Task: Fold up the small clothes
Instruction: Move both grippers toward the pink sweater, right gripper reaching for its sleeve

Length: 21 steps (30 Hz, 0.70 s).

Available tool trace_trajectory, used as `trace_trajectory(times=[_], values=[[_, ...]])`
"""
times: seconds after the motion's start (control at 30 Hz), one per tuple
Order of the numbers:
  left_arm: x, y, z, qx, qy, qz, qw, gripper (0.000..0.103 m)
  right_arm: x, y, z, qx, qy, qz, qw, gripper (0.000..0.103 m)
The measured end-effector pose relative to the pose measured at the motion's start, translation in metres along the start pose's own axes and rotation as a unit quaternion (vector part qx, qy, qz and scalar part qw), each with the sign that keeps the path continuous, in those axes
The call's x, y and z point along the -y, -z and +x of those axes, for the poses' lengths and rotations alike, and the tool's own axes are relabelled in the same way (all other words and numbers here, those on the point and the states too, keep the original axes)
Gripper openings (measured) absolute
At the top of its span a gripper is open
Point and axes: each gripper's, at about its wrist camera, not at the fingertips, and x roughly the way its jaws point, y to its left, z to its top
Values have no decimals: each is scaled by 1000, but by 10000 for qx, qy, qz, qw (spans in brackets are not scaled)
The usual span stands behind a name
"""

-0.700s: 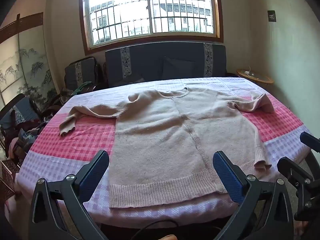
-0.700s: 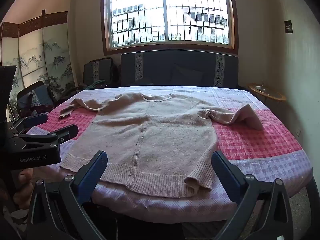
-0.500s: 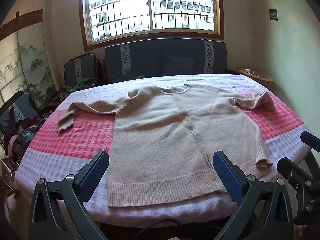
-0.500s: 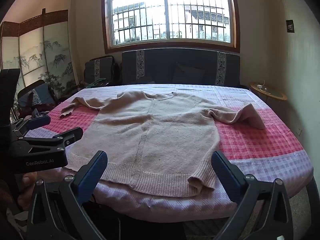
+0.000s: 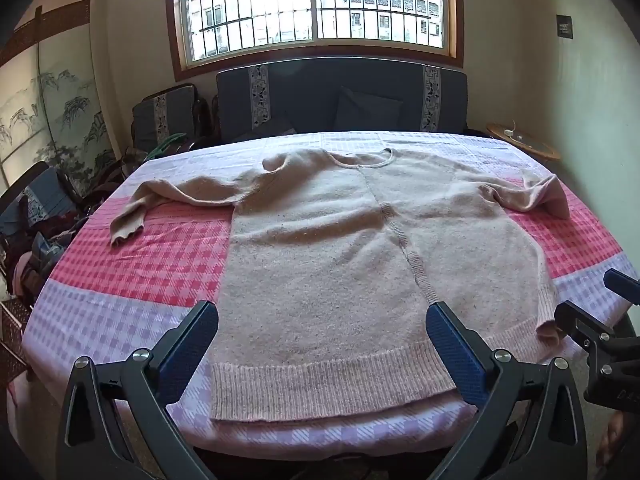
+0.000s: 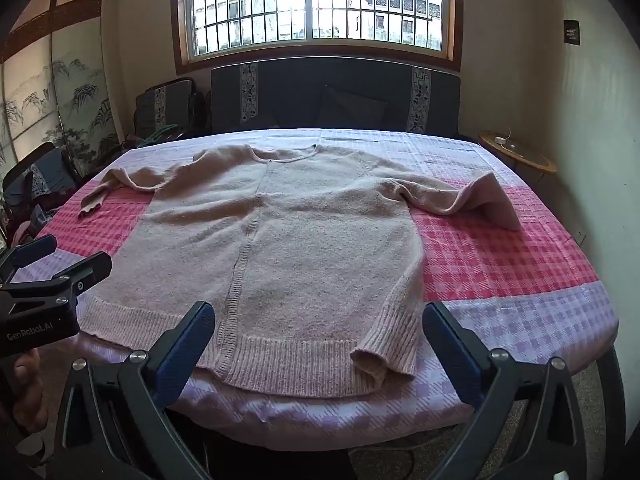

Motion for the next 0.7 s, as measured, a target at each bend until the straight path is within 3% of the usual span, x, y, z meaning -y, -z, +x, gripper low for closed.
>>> trace_trajectory(times=[0.23, 0.7], values=[[-2, 0, 13, -108, 12, 7, 9999, 103, 4, -2, 19, -227, 11, 40, 9997, 103], [2, -10, 28, -247, 388, -47, 9989, 103, 21, -8, 40, -477, 10, 242, 9986, 103]])
